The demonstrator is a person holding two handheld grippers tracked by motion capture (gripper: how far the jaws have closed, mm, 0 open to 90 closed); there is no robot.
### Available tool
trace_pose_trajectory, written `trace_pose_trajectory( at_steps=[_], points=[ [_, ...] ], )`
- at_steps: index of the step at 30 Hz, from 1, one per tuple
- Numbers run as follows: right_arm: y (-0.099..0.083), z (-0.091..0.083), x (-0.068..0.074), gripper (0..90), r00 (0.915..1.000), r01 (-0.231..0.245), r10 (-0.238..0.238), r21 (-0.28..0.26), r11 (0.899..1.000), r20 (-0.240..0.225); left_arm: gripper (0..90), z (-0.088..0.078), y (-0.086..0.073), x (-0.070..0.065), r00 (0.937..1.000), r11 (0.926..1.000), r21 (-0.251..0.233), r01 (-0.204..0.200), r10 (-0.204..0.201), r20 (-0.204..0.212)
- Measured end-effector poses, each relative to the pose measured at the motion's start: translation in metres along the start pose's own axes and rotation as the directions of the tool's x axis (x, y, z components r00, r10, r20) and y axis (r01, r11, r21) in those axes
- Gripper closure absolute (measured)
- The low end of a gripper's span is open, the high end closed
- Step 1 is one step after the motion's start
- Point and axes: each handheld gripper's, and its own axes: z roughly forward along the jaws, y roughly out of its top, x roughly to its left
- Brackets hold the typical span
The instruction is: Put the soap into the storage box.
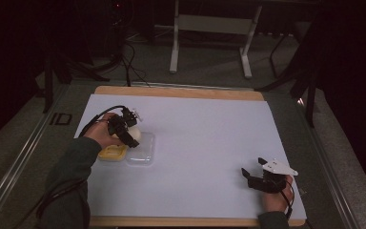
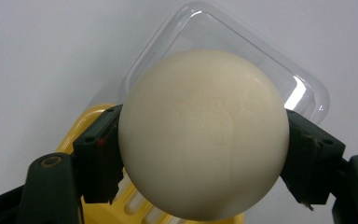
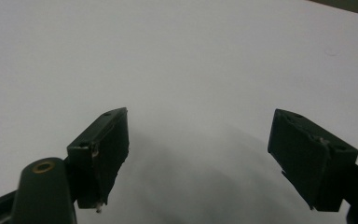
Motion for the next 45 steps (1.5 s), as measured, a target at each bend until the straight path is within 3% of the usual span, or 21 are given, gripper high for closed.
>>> trace_pose_trajectory(
  at_steps=[12, 23, 45],
  points=[
    [0.0, 0.0, 0.0, 20.2, 1.0, 0.001, -0.001, 0.0, 1.0, 0.001, 25.4, -0.001, -0.008, 0.004, 0.9987, 0.9988, 0.013, 0.048, -0.048, -0.018],
    [0.0, 0.0, 0.0, 20.2, 1.0, 0.0, 0.0, 0.0, 1.0, 0.001, 25.4, 0.0, -0.021, 0.014, 0.9938, 0.9937, 0.032, 0.108, -0.107, -0.032],
    [0.0, 0.0, 0.0, 20.2, 1.0, 0.0, 0.0, -0.001, 1.0, 0.001, 25.4, 0.004, -0.036, 0.019, 0.9931, 0.9918, 0.056, 0.115, -0.113, -0.029]
  ],
)
